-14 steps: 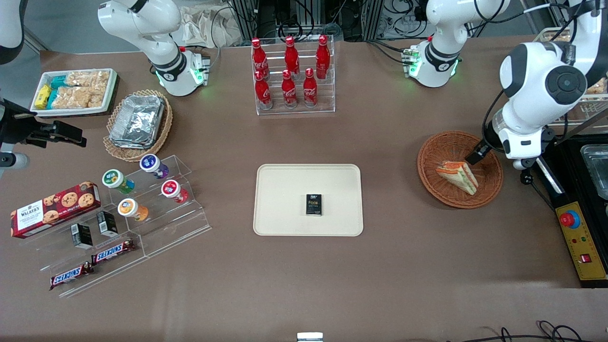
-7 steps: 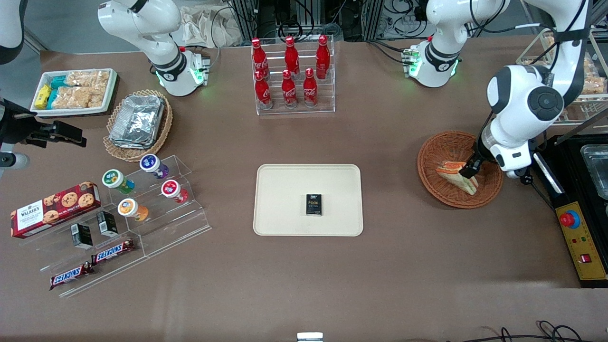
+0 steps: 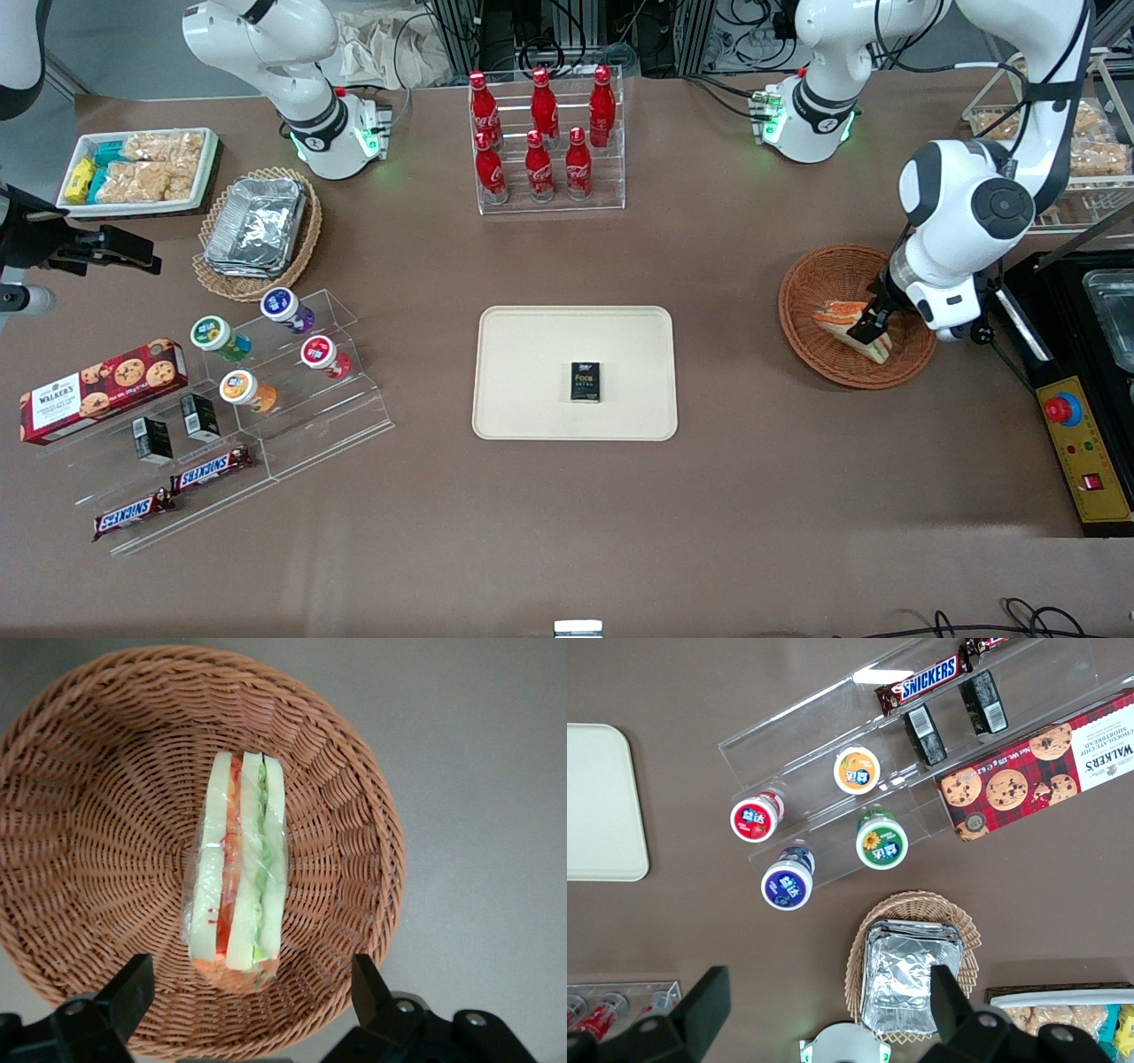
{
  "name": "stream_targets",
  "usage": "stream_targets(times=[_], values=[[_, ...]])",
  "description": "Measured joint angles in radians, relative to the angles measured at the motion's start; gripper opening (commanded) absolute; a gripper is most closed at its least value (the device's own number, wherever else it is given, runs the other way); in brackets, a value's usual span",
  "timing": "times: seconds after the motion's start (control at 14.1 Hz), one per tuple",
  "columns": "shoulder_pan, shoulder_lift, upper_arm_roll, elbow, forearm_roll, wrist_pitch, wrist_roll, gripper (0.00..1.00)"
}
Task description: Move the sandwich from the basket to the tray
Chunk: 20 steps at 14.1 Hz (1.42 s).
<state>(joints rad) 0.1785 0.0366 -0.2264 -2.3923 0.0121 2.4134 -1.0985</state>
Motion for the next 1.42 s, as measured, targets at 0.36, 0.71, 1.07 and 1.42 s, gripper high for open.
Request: stream_targets(times=[0.36, 0.71, 1.07, 1.42], values=[[0.002, 0.046, 0.010, -0.030, 0.000, 0.091, 0.000, 1.00], [0.003, 0.100, 0.017, -0.036, 0.018, 0.141, 0.009, 0.18], [0.003, 0.138, 0.018, -0.036, 0.051, 0.154, 0.012, 0.00], [0.002, 0.127, 0.016, -0.031, 0.121, 0.147, 0.038, 0.00]])
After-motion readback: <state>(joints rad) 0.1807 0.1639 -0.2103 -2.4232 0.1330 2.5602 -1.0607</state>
